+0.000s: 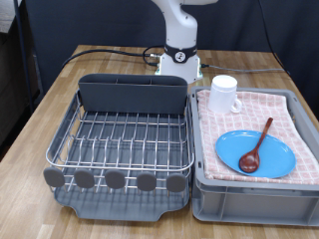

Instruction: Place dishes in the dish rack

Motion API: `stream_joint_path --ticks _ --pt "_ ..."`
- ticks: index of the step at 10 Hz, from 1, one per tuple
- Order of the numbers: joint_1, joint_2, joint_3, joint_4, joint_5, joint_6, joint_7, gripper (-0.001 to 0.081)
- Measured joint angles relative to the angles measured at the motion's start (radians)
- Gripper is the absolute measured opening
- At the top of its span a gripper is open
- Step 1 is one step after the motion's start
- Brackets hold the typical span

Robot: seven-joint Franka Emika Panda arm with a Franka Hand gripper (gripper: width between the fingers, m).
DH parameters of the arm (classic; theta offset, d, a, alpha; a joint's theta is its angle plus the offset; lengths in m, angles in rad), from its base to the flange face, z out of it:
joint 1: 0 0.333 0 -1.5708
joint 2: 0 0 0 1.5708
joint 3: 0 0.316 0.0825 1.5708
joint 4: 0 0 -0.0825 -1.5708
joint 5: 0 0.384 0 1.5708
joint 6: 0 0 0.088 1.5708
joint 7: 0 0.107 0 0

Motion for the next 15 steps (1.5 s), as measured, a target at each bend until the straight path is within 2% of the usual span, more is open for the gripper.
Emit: stream_joint_path --ticks 1,3,4,6,7,8,9,12,15 --pt "0.000 0.005 0.001 -0.002 0.011 0.019 0.015 0.0802" --pt "0.000 0.060 0.028 -0.009 0.046 0.104 0.106 0.0802" --pt "0.000 0.097 0.045 -0.010 0.063 0.161 0.176 0.0802" --pt "-0.010 0.170 0.094 -0.010 0.078 0.262 0.391 0.0802" --pt "-0.011 0.206 0.119 -0.003 0.080 0.289 0.483 0.0802" --pt "-0.010 0.247 0.138 0.016 0.080 0.293 0.522 0.0802" --pt "-0.011 0.298 0.147 0.053 0.080 0.285 0.539 0.0802" --pt "-0.003 0.306 0.151 0.057 0.080 0.314 0.533 0.0802" --pt "0.003 0.379 0.196 0.117 0.080 0.337 0.578 0.0802"
